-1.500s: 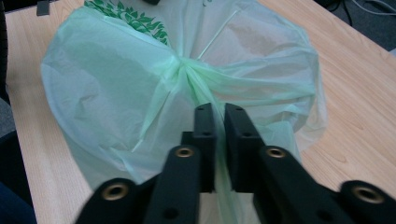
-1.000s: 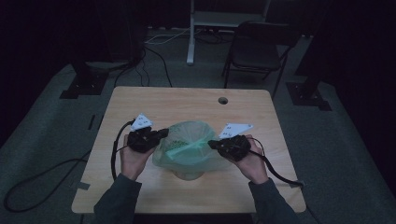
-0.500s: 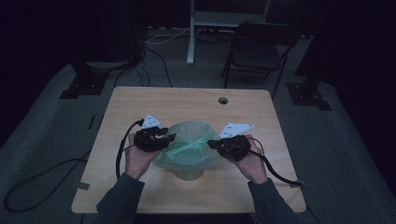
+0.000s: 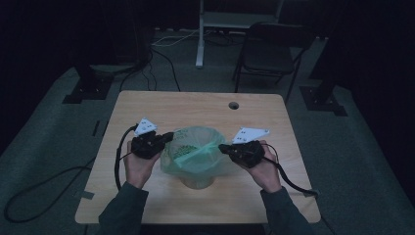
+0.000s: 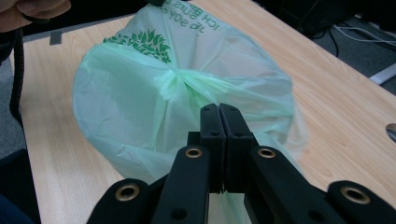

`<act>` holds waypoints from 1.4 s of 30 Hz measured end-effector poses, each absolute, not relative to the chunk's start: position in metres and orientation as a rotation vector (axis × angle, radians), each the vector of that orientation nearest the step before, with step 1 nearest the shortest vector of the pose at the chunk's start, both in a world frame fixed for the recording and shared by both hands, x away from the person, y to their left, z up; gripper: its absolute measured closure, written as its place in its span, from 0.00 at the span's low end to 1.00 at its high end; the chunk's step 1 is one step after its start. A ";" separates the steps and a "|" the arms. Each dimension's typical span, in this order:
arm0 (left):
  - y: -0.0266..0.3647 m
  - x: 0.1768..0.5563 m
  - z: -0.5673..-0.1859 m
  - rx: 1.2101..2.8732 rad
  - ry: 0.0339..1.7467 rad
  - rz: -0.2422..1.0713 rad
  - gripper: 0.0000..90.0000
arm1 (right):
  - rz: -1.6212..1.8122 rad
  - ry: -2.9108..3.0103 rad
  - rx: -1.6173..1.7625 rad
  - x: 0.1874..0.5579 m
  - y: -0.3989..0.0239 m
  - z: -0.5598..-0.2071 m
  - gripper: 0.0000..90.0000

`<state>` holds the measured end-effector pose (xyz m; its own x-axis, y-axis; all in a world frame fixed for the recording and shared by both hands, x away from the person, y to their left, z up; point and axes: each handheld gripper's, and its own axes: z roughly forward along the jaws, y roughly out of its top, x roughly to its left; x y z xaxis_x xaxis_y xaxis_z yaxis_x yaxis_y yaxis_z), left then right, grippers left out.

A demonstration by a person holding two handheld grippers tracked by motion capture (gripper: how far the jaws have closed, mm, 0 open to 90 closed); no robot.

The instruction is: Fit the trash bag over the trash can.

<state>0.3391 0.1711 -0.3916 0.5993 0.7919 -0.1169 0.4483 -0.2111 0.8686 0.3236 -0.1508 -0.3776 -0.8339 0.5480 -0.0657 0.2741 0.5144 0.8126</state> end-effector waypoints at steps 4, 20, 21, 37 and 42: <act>0.177 0.336 -0.384 1.809 0.995 0.458 1.00 | 1.245 2.426 0.692 0.323 -0.155 -0.374 0.99; 0.195 0.329 -0.373 1.697 1.004 0.420 1.00 | 1.260 2.399 0.692 0.319 -0.162 -0.368 0.99; 0.195 0.328 -0.372 1.691 1.004 0.424 1.00 | 1.268 2.391 0.697 0.319 -0.162 -0.367 0.99; 0.206 0.331 -0.382 1.675 1.069 0.426 1.00 | 1.234 2.398 0.711 0.318 -0.170 -0.372 0.99; 0.211 0.332 -0.383 1.674 1.089 0.427 1.00 | 1.240 2.394 0.730 0.317 -0.178 -0.372 0.99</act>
<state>0.3320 0.2109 -0.3835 0.5229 0.8219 -0.2260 0.4494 -0.0405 0.8924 0.3168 -0.1784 -0.3719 -0.8072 0.5865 -0.0675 0.2830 0.4848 0.8275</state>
